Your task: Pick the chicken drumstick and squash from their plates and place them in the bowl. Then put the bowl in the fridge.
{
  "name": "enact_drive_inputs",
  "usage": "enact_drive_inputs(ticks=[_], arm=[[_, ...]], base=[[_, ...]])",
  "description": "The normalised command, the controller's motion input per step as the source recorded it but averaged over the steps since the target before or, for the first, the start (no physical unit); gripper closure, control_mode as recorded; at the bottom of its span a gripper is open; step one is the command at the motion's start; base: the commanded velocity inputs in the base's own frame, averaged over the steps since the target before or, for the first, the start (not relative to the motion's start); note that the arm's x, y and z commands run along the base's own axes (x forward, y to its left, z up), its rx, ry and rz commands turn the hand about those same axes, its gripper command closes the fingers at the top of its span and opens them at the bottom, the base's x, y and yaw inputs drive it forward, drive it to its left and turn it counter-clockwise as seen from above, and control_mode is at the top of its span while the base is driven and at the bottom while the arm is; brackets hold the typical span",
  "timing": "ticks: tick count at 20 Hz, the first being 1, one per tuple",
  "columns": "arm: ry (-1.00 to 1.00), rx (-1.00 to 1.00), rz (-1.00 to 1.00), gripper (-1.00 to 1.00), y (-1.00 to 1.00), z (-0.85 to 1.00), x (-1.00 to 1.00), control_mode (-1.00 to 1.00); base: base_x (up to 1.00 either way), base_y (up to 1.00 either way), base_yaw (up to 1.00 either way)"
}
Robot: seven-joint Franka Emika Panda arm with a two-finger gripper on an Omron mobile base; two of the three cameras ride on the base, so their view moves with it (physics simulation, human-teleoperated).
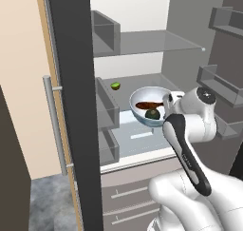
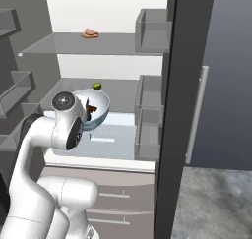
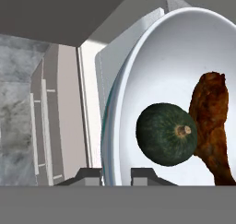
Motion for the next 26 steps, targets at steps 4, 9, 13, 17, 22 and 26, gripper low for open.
enact_drive_inputs(ticks=[4,9,13,17,22,26], arm=[[0.01,0.00,0.00,1.00,-0.16,0.32,0.40,-1.00],[0.06,0.00,0.02,1.00,-0.16,0.15,0.50,-1.00],[0.06,-0.02,0.00,1.00,-0.05,0.03,0.63,-1.00],[0.06,-0.01,0.00,1.00,0.00,0.00,0.64,-1.00],[0.00,0.00,0.00,1.00,-0.02,0.00,0.58,-1.00],[0.01,0.00,0.00,1.00,-0.05,-0.04,0.50,-1.00]], base=[[0.00,0.00,0.00],[0.00,0.00,0.00],[0.00,0.00,0.00],[0.00,0.00,0.00],[0.00,0.00,0.00],[0.00,0.00,0.00]])
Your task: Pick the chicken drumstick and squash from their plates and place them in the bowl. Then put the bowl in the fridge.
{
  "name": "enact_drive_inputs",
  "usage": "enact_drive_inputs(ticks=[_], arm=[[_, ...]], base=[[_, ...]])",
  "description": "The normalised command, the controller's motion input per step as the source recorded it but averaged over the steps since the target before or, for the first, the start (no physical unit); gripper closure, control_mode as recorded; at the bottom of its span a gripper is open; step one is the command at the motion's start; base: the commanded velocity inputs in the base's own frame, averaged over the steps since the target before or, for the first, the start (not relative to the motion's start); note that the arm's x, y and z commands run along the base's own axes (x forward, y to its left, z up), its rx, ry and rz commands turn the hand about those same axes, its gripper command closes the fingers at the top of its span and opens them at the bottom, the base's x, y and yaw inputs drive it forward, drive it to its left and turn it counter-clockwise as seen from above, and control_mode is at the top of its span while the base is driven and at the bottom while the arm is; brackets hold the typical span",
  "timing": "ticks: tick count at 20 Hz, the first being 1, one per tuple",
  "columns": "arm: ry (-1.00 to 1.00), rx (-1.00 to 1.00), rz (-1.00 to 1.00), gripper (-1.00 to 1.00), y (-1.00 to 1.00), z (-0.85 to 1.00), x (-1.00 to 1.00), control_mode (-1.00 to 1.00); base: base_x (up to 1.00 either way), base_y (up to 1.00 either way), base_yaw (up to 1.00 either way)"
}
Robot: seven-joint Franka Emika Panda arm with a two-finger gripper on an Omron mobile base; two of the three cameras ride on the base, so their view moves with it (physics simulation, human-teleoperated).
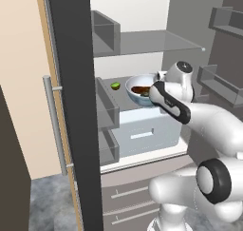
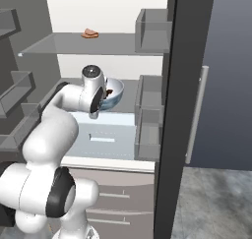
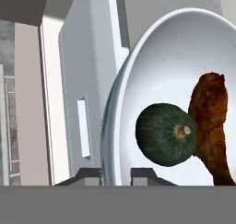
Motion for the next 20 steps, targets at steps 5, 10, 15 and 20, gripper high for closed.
enact_drive_inputs(ticks=[5,10,15,20], arm=[[0.00,0.00,0.00,1.00,0.00,-0.19,0.27,-1.00],[-0.01,0.00,0.00,1.00,-0.03,-0.26,0.26,-1.00],[-0.06,0.01,0.00,1.00,-0.12,-0.19,0.33,-1.00],[-0.03,0.02,-0.02,1.00,-0.11,-0.07,0.43,-1.00]], base=[[0.00,0.00,0.00],[0.00,0.00,0.00],[0.00,0.00,0.00],[0.00,0.00,0.00]])
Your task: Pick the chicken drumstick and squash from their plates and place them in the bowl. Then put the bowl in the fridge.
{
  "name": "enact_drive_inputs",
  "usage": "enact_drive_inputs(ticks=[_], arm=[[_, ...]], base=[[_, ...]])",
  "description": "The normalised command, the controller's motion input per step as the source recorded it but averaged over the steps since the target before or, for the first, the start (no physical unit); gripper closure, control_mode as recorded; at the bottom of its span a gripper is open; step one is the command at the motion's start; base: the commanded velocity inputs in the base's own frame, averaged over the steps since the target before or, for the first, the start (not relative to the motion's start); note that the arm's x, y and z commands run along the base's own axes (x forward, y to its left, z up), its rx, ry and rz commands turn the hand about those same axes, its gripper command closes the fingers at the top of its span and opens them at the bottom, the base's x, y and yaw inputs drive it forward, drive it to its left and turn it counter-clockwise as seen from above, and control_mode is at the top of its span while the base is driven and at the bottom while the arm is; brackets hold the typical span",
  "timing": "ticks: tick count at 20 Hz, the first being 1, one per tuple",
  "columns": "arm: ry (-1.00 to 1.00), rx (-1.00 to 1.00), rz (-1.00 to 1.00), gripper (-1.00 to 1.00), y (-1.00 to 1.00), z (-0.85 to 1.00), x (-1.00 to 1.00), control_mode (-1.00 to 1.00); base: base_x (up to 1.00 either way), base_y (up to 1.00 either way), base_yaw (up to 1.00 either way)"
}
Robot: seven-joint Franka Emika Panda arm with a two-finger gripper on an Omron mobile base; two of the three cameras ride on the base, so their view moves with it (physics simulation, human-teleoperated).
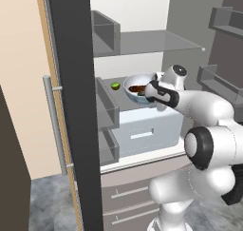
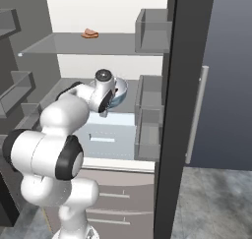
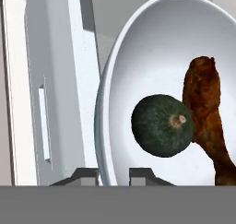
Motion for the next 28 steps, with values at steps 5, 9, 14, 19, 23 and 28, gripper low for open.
enact_drive_inputs(ticks=[5,9,14,19,23,28], arm=[[0.00,0.00,-0.06,1.00,-0.04,-0.01,0.46,-1.00],[0.00,0.00,-0.09,1.00,-0.03,-0.03,0.41,-1.00],[0.00,0.03,-0.07,1.00,-0.03,-0.10,0.29,-1.00],[-0.02,0.06,-0.02,1.00,-0.07,-0.15,0.28,-1.00],[-0.01,0.05,0.00,1.00,-0.08,-0.12,0.27,-1.00],[0.00,0.03,0.00,1.00,-0.03,-0.09,0.29,-1.00]], base=[[0.00,0.00,0.00],[0.00,0.00,0.00],[0.00,0.00,0.00],[0.00,0.00,0.00],[0.00,0.00,0.00],[0.00,0.00,0.00]])
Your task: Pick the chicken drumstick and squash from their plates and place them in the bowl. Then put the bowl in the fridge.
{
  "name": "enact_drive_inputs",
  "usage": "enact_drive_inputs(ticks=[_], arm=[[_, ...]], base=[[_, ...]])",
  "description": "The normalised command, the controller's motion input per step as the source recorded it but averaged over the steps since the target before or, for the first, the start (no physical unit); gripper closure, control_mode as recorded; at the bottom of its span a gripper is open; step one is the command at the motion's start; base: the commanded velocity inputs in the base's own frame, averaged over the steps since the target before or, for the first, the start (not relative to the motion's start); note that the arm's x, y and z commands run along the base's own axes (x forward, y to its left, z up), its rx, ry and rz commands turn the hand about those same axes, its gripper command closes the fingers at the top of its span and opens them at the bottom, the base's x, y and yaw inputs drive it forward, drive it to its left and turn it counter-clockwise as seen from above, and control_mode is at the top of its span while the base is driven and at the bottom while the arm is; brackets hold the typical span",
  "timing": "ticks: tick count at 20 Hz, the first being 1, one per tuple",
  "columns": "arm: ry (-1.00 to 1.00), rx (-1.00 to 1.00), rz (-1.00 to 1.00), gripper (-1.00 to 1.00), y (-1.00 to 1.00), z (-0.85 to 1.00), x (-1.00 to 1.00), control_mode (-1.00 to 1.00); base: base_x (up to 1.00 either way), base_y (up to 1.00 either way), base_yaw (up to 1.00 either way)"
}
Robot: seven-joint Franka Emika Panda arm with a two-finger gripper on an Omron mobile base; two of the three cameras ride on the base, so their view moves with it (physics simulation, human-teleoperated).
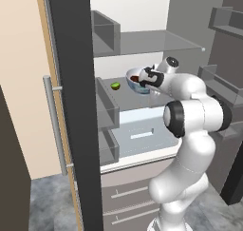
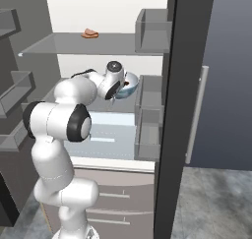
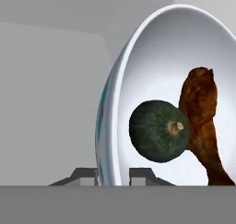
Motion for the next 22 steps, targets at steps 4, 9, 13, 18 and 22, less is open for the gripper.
enact_drive_inputs(ticks=[4,9,13,18,22], arm=[[0.00,0.04,0.00,1.00,-0.02,-0.03,0.21,-1.00],[0.00,0.02,0.00,-1.00,0.00,-0.13,0.05,-1.00],[-0.02,0.00,0.00,-1.00,0.00,-0.10,-0.03,-1.00],[-0.04,0.00,0.00,-1.00,0.04,0.00,-0.06,-1.00],[-0.08,0.00,0.00,-1.00,0.07,0.00,-0.20,-1.00]], base=[[0.00,0.00,0.00],[0.00,0.00,0.00],[0.00,0.00,0.00],[0.00,0.00,0.00],[0.00,0.00,0.00]])
